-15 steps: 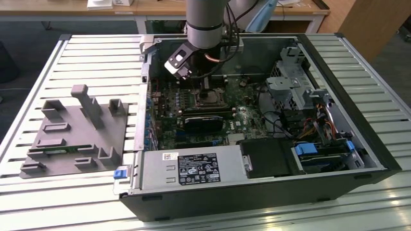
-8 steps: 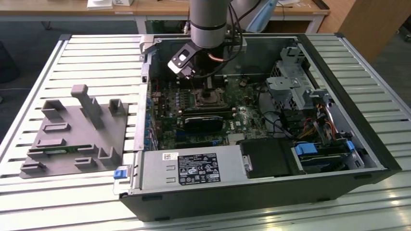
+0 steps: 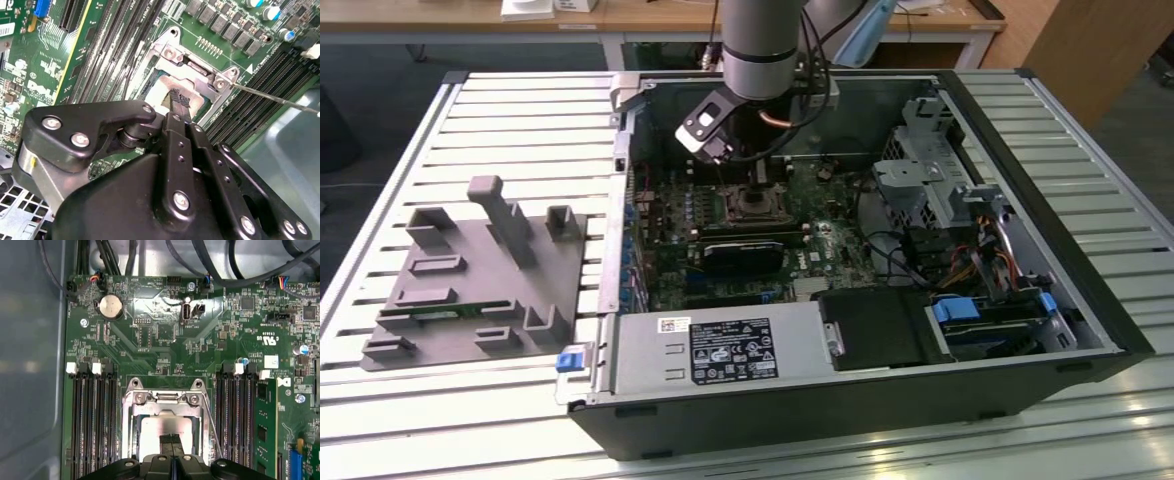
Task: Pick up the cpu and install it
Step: 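Close the cpu cover, then install the first cpu locking lever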
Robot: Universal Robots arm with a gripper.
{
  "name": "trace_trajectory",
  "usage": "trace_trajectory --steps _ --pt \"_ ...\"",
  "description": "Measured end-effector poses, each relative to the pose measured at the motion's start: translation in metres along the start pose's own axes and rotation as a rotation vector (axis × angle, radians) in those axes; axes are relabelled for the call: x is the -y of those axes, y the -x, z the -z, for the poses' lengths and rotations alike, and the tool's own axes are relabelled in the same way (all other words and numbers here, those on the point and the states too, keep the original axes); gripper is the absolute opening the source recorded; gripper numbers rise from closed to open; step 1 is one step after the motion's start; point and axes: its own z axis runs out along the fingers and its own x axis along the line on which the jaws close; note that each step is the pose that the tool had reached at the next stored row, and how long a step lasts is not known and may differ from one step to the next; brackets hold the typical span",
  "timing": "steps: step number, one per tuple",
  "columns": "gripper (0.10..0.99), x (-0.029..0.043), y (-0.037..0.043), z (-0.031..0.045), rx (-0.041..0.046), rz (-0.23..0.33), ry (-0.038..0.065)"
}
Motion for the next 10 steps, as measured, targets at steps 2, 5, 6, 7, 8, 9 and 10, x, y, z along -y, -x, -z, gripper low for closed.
trace_trajectory --steps 2,5,6,7,8,9,10 --pt "0.106 -0.0016 0.0000 0.0000 0.0000 0.000 0.000" --pt "0.106 -0.0022 0.0000 0.0000 0.0001 0.000 0.000" --pt "0.106 -0.0023 0.0000 0.0002 0.0002 0.000 0.000" --pt "0.106 -0.0023 0.0000 0.0005 0.0002 0.000 0.000" --pt "0.106 -0.0023 0.0000 0.0008 0.0000 0.000 0.000" --pt "0.106 -0.0023 0.0000 0.0011 0.0001 0.000 0.000" --pt "0.106 -0.0024 0.0000 0.0013 -0.0001 0.000 0.000"
